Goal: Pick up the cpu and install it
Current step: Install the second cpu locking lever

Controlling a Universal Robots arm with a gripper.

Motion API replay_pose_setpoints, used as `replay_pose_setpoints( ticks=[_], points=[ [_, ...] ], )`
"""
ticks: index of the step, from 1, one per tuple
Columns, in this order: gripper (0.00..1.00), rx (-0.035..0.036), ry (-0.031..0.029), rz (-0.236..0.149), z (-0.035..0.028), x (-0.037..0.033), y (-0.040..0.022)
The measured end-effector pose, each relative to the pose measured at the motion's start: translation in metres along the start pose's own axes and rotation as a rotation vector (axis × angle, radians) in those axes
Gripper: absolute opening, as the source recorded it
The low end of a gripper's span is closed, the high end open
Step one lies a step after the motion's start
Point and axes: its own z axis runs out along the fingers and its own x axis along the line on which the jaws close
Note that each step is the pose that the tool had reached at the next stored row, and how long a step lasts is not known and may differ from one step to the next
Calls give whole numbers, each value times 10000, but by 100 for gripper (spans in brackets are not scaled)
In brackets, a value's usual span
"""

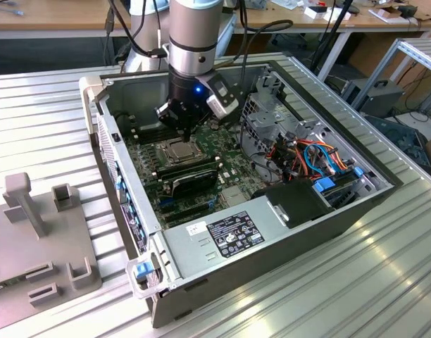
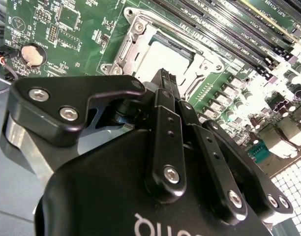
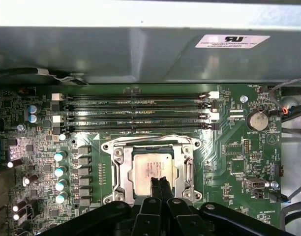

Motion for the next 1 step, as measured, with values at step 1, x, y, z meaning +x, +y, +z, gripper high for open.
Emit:
replay_pose_setpoints(
  ticks=[1],
  points=[
    [11,0,-1,0,0,0,0]
  ],
)
